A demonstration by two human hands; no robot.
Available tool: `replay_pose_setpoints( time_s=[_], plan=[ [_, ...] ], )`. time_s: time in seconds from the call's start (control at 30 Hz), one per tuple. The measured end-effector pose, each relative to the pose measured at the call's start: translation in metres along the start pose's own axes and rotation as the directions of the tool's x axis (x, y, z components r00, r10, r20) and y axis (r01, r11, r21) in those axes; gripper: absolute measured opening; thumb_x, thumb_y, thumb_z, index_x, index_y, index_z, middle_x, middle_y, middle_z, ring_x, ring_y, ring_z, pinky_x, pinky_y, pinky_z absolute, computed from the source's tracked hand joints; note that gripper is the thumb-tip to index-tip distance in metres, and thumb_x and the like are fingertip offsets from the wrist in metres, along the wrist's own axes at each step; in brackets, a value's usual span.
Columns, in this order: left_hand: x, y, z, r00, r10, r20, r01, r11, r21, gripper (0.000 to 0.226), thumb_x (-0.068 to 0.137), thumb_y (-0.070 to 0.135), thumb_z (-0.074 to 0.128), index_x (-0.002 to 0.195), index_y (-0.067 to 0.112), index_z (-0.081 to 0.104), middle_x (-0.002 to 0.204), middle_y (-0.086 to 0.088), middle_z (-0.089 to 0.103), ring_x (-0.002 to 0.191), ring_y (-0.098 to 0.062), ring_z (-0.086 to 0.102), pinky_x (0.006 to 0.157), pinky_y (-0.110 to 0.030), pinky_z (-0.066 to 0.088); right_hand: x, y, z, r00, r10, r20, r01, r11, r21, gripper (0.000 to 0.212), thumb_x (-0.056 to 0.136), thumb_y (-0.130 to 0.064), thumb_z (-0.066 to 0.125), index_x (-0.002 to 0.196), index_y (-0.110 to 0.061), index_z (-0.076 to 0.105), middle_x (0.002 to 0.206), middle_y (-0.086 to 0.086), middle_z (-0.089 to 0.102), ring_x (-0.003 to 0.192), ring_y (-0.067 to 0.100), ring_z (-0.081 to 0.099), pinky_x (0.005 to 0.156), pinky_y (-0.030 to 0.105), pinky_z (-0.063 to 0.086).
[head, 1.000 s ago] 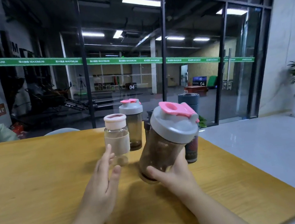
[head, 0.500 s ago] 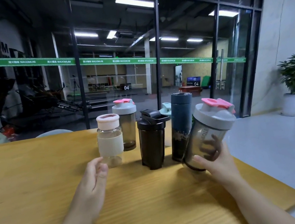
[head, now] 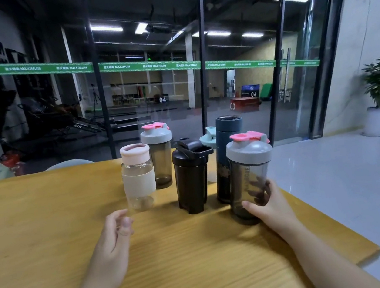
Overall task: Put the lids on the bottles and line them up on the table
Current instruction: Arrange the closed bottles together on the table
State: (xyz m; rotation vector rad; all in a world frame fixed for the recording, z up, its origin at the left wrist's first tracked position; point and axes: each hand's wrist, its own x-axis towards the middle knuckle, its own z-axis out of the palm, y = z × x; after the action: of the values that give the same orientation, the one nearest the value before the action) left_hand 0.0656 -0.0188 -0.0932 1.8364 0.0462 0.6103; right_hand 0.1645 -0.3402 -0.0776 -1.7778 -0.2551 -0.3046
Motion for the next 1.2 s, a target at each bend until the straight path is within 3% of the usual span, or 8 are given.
replay_pose_setpoints(
  time_s=[0.2,0.37,0.5,0.73,0.83,0.97,1.03,1.2],
  plan=[
    [-0.001,0.003,0.001,1.000,-0.003,0.002,0.003,1.000,-0.007,0.061,0.064,0.087,0.030,0.105,0.045,0.046,0.108,0.011,0.061,0.095,-0.006,0.061,0.083,-0.038,0.047,-0.001,-0.001,-0.002,0.999,0.027,0.021,-0.028,0.999,0.022,0.066,0.076,-0.002,0.076,0.128,-0.023,0.041,0.116,-0.012,0.056,0.106,-0.001,0.055,0.079,0.012,0.045],
    [-0.002,0.006,0.001,0.999,-0.032,-0.003,0.032,0.999,-0.006,0.057,0.067,0.078,0.026,0.107,0.042,0.045,0.109,0.011,0.060,0.095,-0.008,0.061,0.085,-0.041,0.047,0.002,0.005,-0.006,0.995,0.078,0.063,-0.084,0.992,0.089,0.067,0.080,0.001,0.071,0.127,-0.034,0.039,0.126,-0.015,0.052,0.120,0.015,0.052,0.102,0.038,0.044],
    [-0.003,0.007,-0.001,0.999,-0.030,0.015,0.030,1.000,0.000,0.087,0.057,0.093,0.028,0.115,0.032,0.047,0.108,0.014,0.060,0.096,-0.006,0.060,0.083,-0.037,0.046,0.004,0.006,-0.006,0.995,0.083,0.063,-0.089,0.990,0.106,0.068,0.080,0.002,0.071,0.127,-0.035,0.039,0.124,-0.019,0.051,0.121,0.017,0.051,0.104,0.041,0.043],
    [0.000,0.006,0.002,0.996,0.090,0.027,-0.093,0.985,0.142,0.037,0.076,0.069,0.041,0.104,0.045,0.046,0.112,0.014,0.057,0.103,0.003,0.053,0.083,-0.017,0.043,0.001,0.007,-0.007,0.995,0.078,0.066,-0.085,0.989,0.122,0.065,0.081,0.008,0.068,0.128,-0.025,0.037,0.123,-0.016,0.051,0.109,-0.005,0.054,0.082,0.018,0.048],
    [0.013,0.009,0.004,0.962,0.272,0.036,-0.271,0.919,0.286,0.018,0.090,0.041,0.049,0.107,0.040,0.045,0.113,0.022,0.049,0.107,0.011,0.046,0.088,-0.026,0.043,0.000,0.007,-0.006,0.995,0.070,0.067,-0.077,0.992,0.101,0.073,0.079,0.004,0.072,0.136,-0.022,0.033,0.128,-0.013,0.049,0.101,-0.018,0.054,0.077,0.010,0.047],
    [0.041,0.032,0.010,0.882,0.455,0.124,-0.460,0.774,0.436,0.035,0.083,0.033,0.046,0.113,0.019,0.055,0.115,0.013,0.050,0.110,-0.003,0.045,0.092,-0.023,0.040,0.000,0.007,-0.007,0.998,0.020,-0.058,-0.016,0.997,0.076,0.093,0.068,-0.020,0.080,0.144,-0.023,0.026,0.140,-0.008,0.042,0.125,0.007,0.046,0.097,0.023,0.039],
    [0.060,0.050,0.014,0.835,0.520,0.181,-0.533,0.680,0.504,0.038,0.082,0.032,0.045,0.113,0.014,0.057,0.117,0.005,0.052,0.111,-0.012,0.045,0.097,-0.020,0.031,0.001,0.008,-0.006,0.998,0.030,-0.060,-0.025,0.996,0.081,0.085,0.071,-0.015,0.082,0.139,-0.022,0.031,0.137,-0.004,0.046,0.121,0.011,0.050,0.094,0.024,0.040],
    [0.124,0.085,0.035,0.862,0.476,0.174,-0.468,0.616,0.634,0.035,0.087,0.023,0.056,0.120,0.013,0.053,0.129,-0.005,0.048,0.121,-0.024,0.041,0.098,-0.040,0.037,0.006,0.014,-0.006,0.994,0.104,-0.013,-0.102,0.987,0.123,0.067,0.075,-0.010,0.080,0.130,-0.018,0.043,0.122,-0.004,0.061,0.103,-0.004,0.061,0.081,0.017,0.047]
  ],
)
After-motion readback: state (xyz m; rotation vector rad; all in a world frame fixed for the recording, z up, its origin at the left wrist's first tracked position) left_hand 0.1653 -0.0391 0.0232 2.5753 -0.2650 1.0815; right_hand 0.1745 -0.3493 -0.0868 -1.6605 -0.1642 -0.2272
